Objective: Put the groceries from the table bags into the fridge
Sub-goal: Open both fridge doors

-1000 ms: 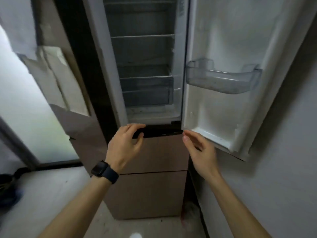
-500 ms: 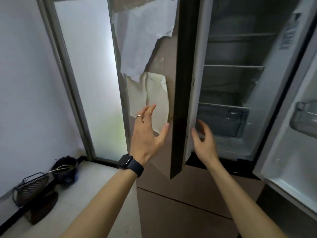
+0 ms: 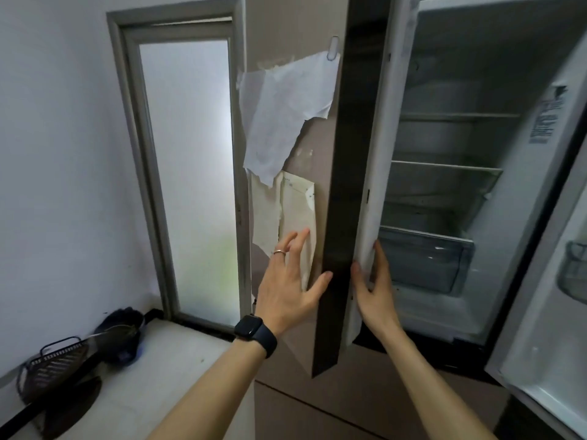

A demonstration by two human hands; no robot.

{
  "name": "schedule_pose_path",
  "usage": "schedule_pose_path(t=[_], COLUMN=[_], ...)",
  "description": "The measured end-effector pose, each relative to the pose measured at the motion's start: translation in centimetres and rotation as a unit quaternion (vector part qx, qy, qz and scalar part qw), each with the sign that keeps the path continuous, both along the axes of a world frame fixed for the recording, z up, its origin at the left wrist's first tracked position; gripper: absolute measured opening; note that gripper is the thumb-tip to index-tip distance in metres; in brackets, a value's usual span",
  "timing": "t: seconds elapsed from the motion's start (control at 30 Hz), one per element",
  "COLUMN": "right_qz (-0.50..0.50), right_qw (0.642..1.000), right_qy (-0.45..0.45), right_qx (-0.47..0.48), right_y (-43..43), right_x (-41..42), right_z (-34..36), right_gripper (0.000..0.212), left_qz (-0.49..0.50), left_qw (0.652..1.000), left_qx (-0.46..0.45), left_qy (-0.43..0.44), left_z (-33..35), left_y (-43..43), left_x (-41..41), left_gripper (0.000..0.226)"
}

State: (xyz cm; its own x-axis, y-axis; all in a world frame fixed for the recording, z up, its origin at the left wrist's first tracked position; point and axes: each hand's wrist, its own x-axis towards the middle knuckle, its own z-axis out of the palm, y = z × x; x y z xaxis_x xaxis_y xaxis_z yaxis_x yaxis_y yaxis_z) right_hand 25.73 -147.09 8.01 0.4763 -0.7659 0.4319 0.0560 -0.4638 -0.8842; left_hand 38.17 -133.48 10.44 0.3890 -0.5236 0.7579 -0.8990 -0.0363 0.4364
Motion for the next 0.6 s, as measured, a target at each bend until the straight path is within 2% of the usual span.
schedule_pose_path(t=[0.3,0.4,0.6], right_qz=[-0.001,-0.031,-0.047], right_qw=[0.989,0.976,0.946], right_qy=[0.029,0.04,0.032], right_qx=[-0.146,-0.21,-0.32], right_y=[6.6,8.3,11.6], right_x=[-0.4,0.5,3.8], right_z=[-1.9,-2.5,-3.2], right_gripper=[0.09,0.093,0.094], left_qz=[0.05,0.1,0.217], left_qw=[0.998,0.994,0.962], left_qx=[-0.016,-0.028,0.021], left_qy=[0.031,0.03,-0.166], left_z=[-1.5,-1.5,-1.6], left_y=[7.2,9.6,13.3], left_x=[1.9,2.6,4.8], left_gripper=[0.069,0.073,0.064])
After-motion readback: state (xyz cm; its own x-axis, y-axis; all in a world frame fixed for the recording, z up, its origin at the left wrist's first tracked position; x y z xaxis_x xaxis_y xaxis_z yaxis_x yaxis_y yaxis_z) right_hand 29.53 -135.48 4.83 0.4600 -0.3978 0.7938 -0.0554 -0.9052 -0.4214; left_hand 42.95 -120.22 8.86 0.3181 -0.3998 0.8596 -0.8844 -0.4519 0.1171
